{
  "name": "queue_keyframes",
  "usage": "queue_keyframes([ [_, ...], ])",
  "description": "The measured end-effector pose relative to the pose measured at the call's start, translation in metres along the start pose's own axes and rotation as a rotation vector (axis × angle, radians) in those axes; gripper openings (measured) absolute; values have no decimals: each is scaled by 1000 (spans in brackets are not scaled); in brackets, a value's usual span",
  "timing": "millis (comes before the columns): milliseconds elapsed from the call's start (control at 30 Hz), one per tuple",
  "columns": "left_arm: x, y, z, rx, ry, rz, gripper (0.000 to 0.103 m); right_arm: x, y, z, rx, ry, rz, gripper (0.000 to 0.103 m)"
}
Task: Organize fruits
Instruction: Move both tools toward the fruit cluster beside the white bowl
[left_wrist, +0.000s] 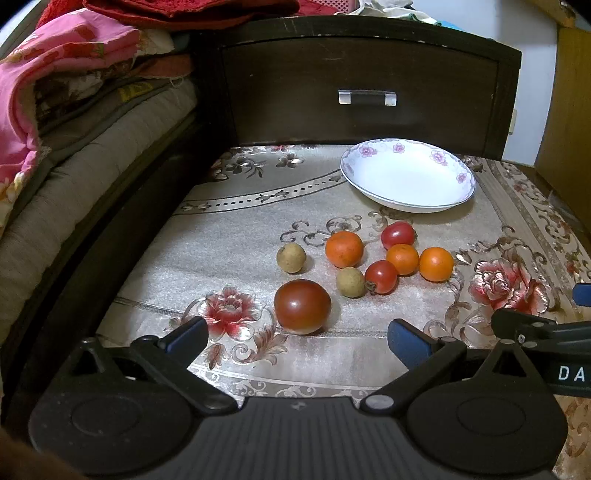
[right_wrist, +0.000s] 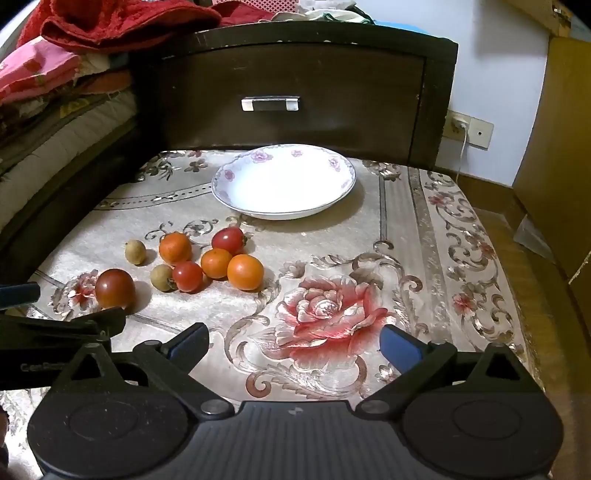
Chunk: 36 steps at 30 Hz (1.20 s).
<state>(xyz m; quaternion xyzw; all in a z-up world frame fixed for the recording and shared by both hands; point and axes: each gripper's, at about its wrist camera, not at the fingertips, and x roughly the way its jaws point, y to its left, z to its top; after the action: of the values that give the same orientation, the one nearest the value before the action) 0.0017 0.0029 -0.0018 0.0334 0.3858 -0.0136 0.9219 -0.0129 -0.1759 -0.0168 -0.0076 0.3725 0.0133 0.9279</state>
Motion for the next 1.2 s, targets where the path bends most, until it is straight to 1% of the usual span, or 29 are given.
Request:
queue_keyframes([
  [433,0,-2,-1,10,8,-15,103,5,-3,-1,18,23,-13,91],
  [667,-3,-4,-2,22,-3,-31,103,8,-4,-2,24,40,-15,90],
  [1200,-1,-5,-1,30,-5,-32,103,9,-3,-4,27,48,-13,89],
])
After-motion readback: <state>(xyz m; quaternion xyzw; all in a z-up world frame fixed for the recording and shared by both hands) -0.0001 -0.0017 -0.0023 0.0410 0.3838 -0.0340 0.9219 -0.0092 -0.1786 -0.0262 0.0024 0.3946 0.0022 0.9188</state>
